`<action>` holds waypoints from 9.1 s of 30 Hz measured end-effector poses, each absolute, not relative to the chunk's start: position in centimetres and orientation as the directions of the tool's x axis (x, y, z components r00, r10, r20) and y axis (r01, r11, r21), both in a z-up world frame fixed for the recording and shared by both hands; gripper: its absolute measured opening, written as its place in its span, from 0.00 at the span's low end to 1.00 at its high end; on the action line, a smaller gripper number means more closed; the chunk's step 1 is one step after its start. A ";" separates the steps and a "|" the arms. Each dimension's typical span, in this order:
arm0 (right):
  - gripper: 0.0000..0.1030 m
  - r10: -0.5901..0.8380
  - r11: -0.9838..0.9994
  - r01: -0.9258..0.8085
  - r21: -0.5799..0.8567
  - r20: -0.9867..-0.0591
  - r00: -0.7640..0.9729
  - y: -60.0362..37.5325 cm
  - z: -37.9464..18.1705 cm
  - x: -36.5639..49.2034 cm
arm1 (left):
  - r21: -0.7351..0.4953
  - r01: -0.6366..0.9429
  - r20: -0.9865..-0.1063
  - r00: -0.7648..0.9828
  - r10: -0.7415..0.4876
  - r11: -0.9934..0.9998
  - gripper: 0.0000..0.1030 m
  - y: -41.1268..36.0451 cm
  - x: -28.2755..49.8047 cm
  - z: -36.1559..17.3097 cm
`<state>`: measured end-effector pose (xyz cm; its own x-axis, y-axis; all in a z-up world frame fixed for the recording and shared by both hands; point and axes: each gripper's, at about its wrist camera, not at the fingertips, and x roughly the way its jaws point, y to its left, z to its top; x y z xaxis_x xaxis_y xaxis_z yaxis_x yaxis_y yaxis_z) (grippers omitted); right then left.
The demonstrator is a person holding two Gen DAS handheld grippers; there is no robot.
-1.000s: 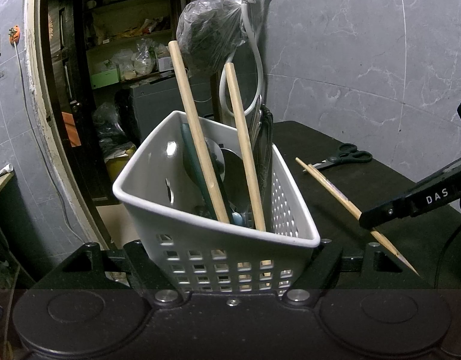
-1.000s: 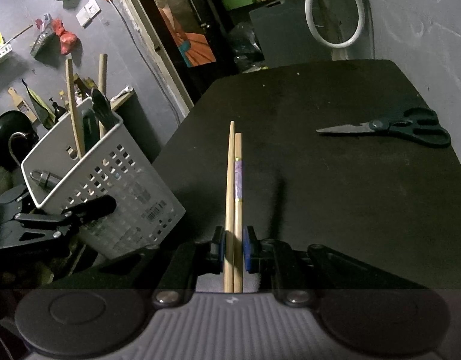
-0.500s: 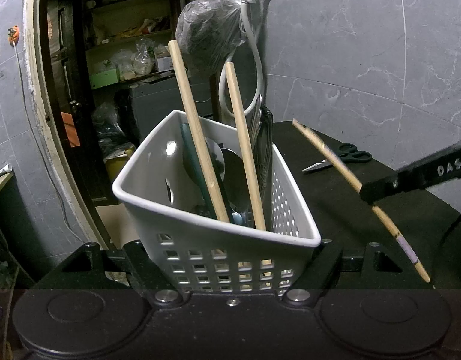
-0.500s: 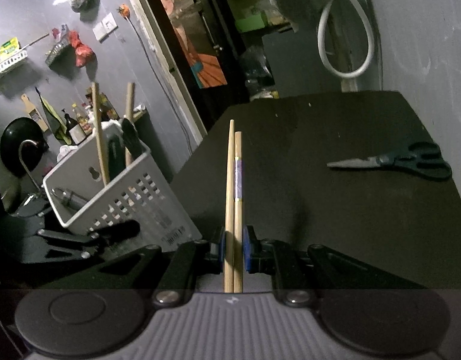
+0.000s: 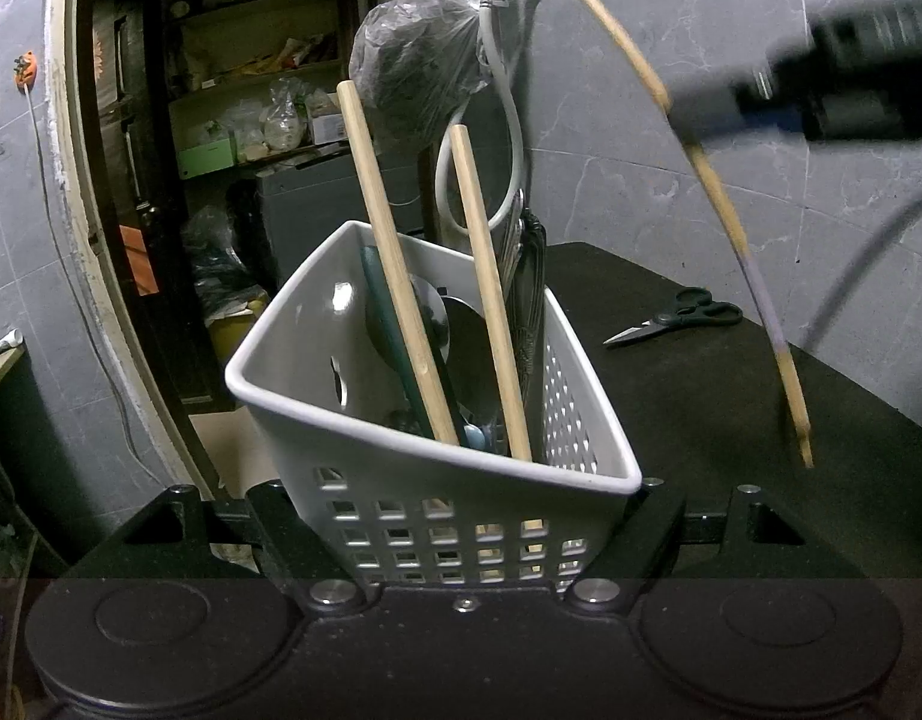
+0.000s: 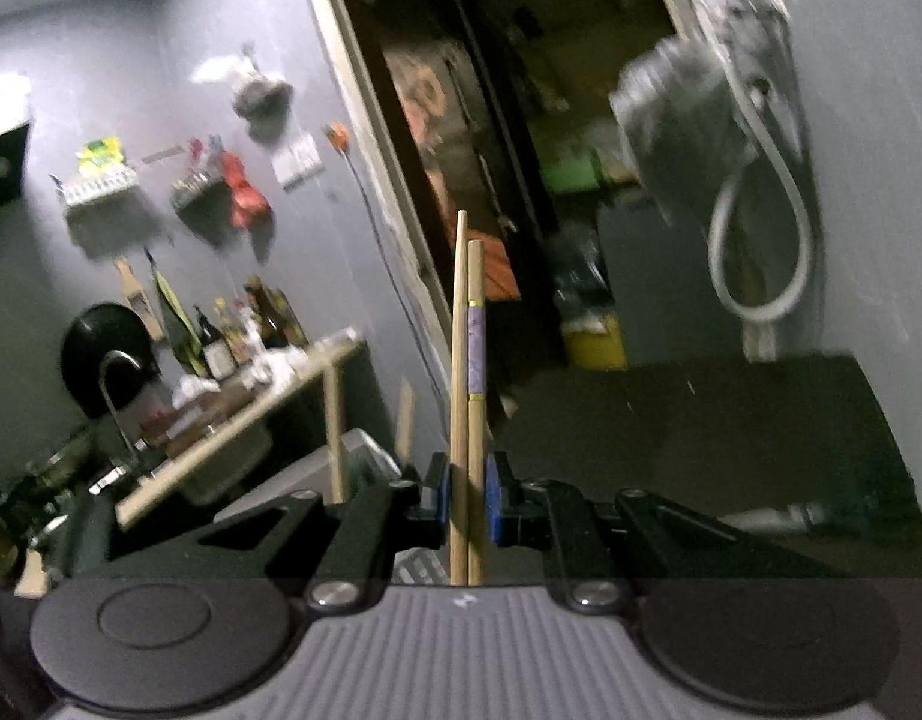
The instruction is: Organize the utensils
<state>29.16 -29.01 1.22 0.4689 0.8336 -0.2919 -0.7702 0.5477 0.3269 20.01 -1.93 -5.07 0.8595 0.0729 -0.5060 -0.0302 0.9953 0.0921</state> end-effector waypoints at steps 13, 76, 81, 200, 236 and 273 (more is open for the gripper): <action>0.14 0.915 0.400 -0.868 0.294 -0.084 0.393 -24.3 6.6 29.3 | 0.092 -0.031 -0.505 0.860 0.074 0.995 0.76 -2.0 20.0 -5.0; 1.00 0.362 0.932 -0.284 0.225 -0.611 0.704 -31.1 -12.7 44.6 | 0.095 -0.043 -0.530 0.844 0.087 0.995 0.77 -2.2 20.9 -5.0; 1.00 0.358 0.934 -0.284 0.218 -0.624 0.695 -31.5 -13.4 47.6 | 0.095 -0.047 -0.532 0.842 0.090 0.994 0.77 -2.2 20.9 -5.0; 0.53 0.489 0.507 -0.846 -0.163 -0.754 0.438 -24.5 -10.9 24.3 | 0.092 0.004 -0.506 0.862 0.043 0.996 0.76 -1.5 20.2 -5.5; 0.05 0.585 0.644 -0.738 0.199 -0.750 0.308 -25.2 -10.6 27.7 | 0.092 0.002 -0.505 0.862 0.045 0.996 0.76 -1.4 20.2 -5.5; 0.06 0.876 0.427 -0.233 0.873 -0.336 0.347 -37.0 -11.9 34.7 | 0.092 0.002 -0.505 0.862 0.045 0.996 0.76 -1.5 20.2 -5.4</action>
